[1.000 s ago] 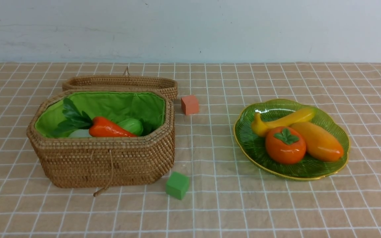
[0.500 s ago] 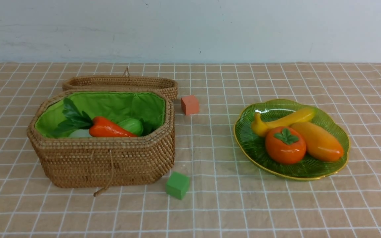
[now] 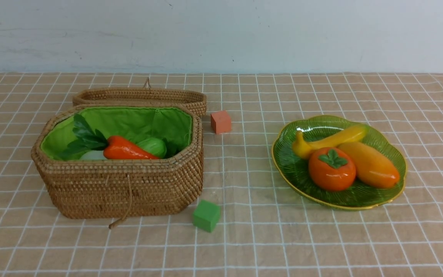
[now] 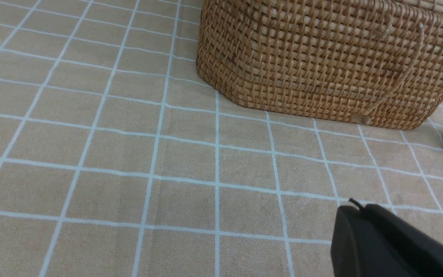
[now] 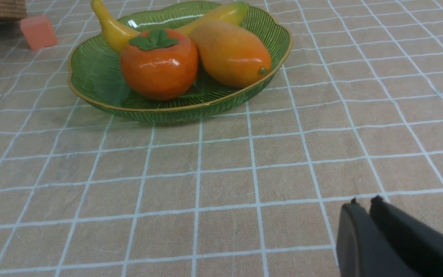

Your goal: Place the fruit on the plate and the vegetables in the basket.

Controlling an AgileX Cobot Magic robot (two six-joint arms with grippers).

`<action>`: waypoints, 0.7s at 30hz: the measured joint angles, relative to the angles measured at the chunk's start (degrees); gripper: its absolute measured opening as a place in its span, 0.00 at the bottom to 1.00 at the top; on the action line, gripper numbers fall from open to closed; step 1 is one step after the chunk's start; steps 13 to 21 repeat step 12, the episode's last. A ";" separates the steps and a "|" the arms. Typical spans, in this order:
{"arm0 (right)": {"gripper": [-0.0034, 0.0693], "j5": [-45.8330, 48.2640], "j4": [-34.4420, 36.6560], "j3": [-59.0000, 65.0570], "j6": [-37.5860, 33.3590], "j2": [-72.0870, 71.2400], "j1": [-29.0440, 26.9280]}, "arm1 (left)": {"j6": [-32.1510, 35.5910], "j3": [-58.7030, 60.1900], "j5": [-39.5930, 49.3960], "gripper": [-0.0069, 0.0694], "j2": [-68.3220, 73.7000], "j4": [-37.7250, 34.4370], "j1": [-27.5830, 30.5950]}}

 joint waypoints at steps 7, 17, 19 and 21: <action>0.14 0.00 0.00 0.00 0.00 0.00 0.00 | 0.00 0.00 0.00 0.07 0.00 0.00 0.00; 0.15 0.00 0.00 0.00 0.00 0.00 0.00 | 0.00 0.00 0.00 0.07 0.00 0.00 0.00; 0.15 0.00 0.00 0.00 0.00 0.00 0.00 | 0.00 0.00 0.00 0.07 0.00 0.00 0.00; 0.15 0.00 0.00 0.00 0.00 0.00 0.00 | 0.00 0.00 0.00 0.07 0.00 0.00 0.00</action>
